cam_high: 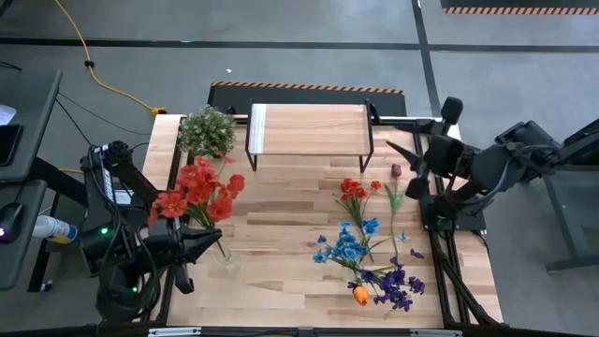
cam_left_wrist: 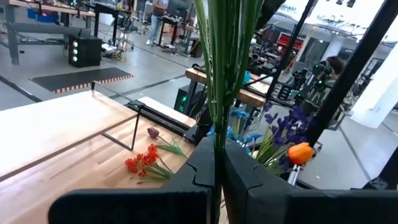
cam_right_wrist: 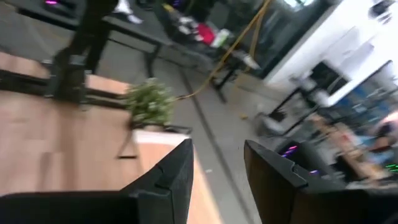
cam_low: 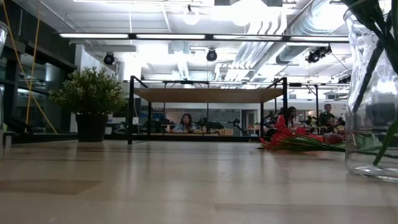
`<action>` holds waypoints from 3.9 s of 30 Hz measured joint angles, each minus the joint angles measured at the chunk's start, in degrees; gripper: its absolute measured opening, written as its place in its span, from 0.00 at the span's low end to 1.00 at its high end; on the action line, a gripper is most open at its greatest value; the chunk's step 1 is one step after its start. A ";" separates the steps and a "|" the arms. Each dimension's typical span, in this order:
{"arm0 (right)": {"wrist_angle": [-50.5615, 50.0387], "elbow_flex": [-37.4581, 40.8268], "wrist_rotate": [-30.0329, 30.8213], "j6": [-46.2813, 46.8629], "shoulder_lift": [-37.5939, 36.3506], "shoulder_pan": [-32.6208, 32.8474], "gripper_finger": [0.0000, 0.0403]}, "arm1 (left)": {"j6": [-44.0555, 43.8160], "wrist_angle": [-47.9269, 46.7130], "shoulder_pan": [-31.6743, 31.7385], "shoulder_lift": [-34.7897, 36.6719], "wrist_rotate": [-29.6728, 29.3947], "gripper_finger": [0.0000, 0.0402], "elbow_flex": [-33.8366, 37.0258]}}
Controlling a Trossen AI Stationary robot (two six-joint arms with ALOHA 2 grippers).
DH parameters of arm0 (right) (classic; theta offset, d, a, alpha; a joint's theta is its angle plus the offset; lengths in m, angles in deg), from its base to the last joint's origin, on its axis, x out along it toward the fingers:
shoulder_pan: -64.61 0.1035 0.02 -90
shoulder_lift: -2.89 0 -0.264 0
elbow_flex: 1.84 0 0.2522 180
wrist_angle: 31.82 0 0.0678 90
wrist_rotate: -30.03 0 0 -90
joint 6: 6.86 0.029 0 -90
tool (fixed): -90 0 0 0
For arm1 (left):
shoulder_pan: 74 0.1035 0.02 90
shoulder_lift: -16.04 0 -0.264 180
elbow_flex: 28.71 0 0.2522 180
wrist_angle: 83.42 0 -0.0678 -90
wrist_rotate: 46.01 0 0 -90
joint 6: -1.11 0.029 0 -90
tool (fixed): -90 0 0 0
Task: Pick and place flowers into a vace then onto a shelf
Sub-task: Put the bottom orange flowers into the left transparent vase
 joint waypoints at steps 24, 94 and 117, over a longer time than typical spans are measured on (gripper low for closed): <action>-0.07 0.00 -22.29 12.17 -5.01 0.00 0.33 | -17.43 -4.65 -3.89 0.00 0.69 0.10 13.61; 6.36 0.00 -24.71 13.21 -1.60 0.00 0.33 | -40.61 1.22 -6.25 0.00 1.64 0.10 41.86; 6.34 0.00 -24.29 12.09 -1.60 0.00 0.33 | -38.86 6.38 -6.25 0.00 7.69 0.20 41.86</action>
